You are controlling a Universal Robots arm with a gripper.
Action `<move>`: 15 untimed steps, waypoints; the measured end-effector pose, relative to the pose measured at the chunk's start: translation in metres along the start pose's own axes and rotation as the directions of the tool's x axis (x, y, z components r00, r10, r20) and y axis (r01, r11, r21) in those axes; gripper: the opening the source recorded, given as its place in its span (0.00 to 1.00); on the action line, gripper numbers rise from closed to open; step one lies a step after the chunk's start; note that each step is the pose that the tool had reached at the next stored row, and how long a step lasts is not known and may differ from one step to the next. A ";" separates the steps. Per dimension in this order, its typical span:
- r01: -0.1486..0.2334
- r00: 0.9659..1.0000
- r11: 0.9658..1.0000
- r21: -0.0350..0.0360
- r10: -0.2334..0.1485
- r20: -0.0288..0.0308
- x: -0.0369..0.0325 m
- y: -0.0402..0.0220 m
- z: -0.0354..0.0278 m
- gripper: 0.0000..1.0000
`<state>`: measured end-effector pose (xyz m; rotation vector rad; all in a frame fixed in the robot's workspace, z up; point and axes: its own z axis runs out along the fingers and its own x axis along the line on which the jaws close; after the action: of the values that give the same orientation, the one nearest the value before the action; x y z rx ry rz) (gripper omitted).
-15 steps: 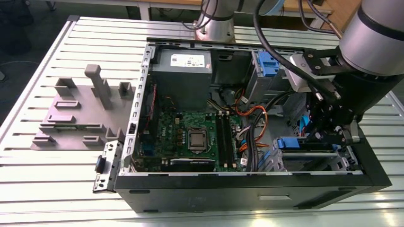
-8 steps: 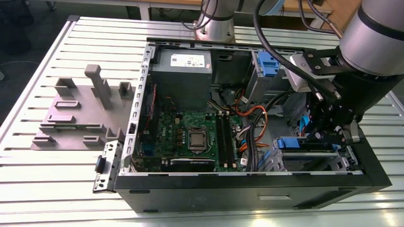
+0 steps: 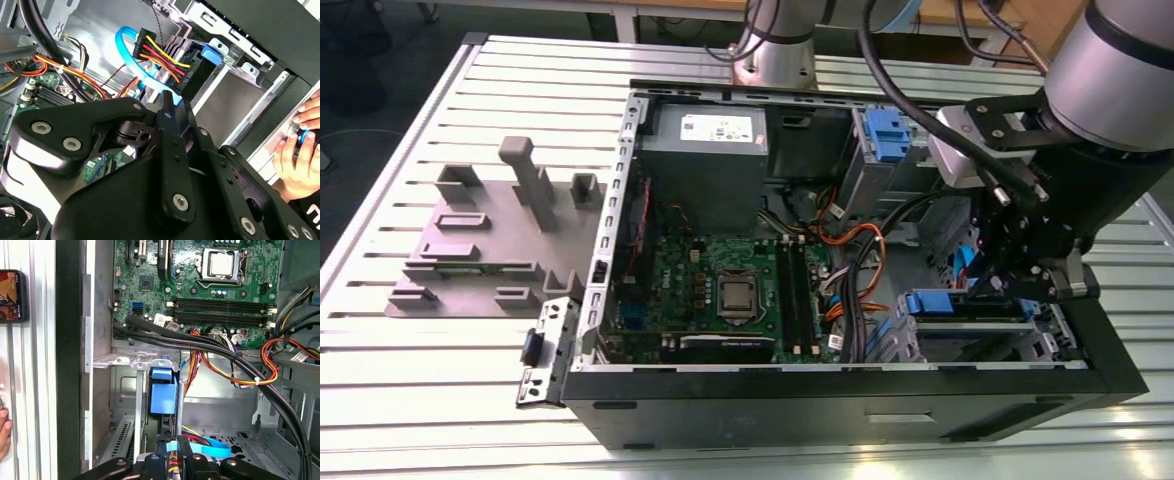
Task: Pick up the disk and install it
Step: 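Insert the second disk wire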
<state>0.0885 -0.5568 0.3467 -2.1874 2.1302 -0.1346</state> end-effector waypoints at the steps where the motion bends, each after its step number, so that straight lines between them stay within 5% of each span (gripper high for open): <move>1: 0.000 1.000 1.000 0.000 0.000 0.000 0.0000 0.0000 -0.0001 0.24; 7: 0.000 1.000 1.000 0.000 0.000 0.000 0.0000 0.0000 -0.0003 0.22; 9: 0.000 1.000 1.000 0.000 0.000 0.000 0.0000 0.0000 -0.0004 0.11; 15: 0.000 1.000 1.000 0.000 0.000 0.000 0.0000 -0.0001 -0.0007 0.11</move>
<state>0.0885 -0.5569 0.3474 -2.1873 2.1302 -0.1343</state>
